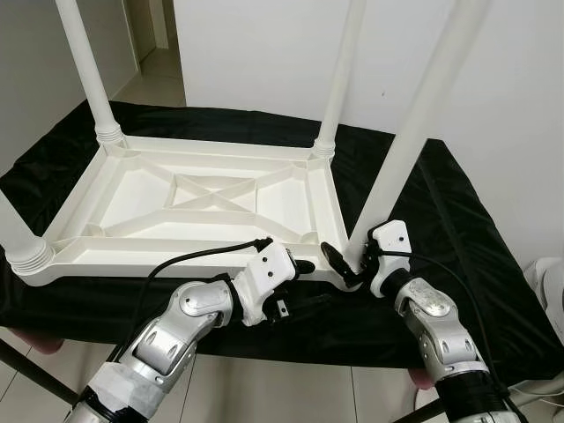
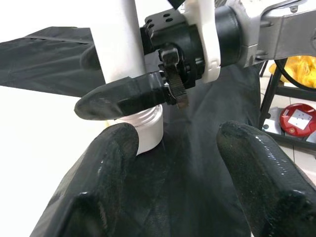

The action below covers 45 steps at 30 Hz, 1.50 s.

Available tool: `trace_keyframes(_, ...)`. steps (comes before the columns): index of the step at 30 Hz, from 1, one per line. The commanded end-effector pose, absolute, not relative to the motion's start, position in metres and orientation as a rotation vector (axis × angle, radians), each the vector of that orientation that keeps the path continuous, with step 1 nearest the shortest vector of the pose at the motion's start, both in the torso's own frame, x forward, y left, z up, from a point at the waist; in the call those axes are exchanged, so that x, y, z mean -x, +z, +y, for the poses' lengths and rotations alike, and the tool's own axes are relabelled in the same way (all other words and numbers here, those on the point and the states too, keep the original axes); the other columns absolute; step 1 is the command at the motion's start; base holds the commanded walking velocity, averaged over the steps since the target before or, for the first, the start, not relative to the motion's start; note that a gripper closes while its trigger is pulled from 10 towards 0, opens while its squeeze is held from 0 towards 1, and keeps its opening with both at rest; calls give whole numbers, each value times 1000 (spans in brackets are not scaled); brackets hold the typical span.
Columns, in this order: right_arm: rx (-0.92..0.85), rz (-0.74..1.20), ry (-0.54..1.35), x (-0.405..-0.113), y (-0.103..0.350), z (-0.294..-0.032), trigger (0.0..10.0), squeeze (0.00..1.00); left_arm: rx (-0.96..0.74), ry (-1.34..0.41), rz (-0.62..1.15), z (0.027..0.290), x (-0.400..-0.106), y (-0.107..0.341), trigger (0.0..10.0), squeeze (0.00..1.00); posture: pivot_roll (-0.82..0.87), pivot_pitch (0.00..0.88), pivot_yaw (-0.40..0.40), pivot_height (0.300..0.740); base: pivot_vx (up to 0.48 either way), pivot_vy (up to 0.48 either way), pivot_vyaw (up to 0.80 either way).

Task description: Building children table

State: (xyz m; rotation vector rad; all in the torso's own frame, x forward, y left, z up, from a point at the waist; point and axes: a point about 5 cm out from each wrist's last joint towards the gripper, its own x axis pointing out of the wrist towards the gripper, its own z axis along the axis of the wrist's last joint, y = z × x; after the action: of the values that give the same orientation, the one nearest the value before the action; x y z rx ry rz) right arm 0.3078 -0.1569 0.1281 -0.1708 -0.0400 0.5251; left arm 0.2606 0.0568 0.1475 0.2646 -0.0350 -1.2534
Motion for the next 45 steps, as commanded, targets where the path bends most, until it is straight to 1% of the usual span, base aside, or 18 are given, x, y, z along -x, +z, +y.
trace_keyframes(1, 189, -18, 551, -309, 123, -155, 0, 0, -289, -1311, -35, 53, -258, 149, 10000, 0, -99, 0, -67, 740, 0, 0, 0)
trace_keyframes(13, 123, 19, 566, -303, 109, -153, 0, 0, -291, -1318, -39, 52, -257, 149, 10000, 0, -101, 0, -71, 740, 0, 0, 0)
trace_keyframes(14, 119, 21, 557, -302, 107, -152, 10000, 0, -291, -1319, -40, 52, -257, 149, 10000, 0, -102, 0, -70, 740, 0, 0, 0)
trace_keyframes(22, 64, 26, 409, -301, 105, -148, 10000, 0, -295, -1329, -40, 50, -257, 148, 10000, 0, -107, 0, -64, 740, 0, 0, 0)
trace_keyframes(25, 22, 31, 266, -302, 108, -148, 10000, 0, -296, -1333, -39, 50, -257, 148, 10000, 0, -109, 0, -62, 740, 0, 0, 0)
trace_keyframes(26, 22, 31, 266, -302, 108, -148, 10000, 0, -296, -1333, -39, 50, -257, 148, 10000, 0, -109, 0, -62, 740, 0, 0, 0)
trace_keyframes(29, -46, 72, 54, -301, 107, -148, 10000, 0, -298, -1338, -39, 50, -257, 148, 10000, 0, -111, 0, -61, 740, 0, 0, 0)
trace_keyframes(36, -91, 89, -60, -292, 105, -133, 10000, 0, -299, -1343, -41, 49, -257, 148, 10000, 0, -107, 0, -65, 740, 0, 0, 0)
trace_keyframes(38, -111, 95, -124, -287, 104, -126, 10000, 0, -299, -1343, -41, 49, -257, 148, 10000, 0, -104, 0, -67, 740, 0, 0, 0)
trace_keyframes(41, -137, 103, -123, -284, 105, -119, 10000, 0, -297, -1343, -38, 50, -256, 148, 10000, 0, -105, 0, -66, 740, 0, 0, 0)
trace_keyframes(45, -140, 95, -137, -285, 107, -124, 10000, 0, -296, -1348, -37, 50, -255, 147, 10000, 0, -105, 0, -66, 740, 0, 0, 0)
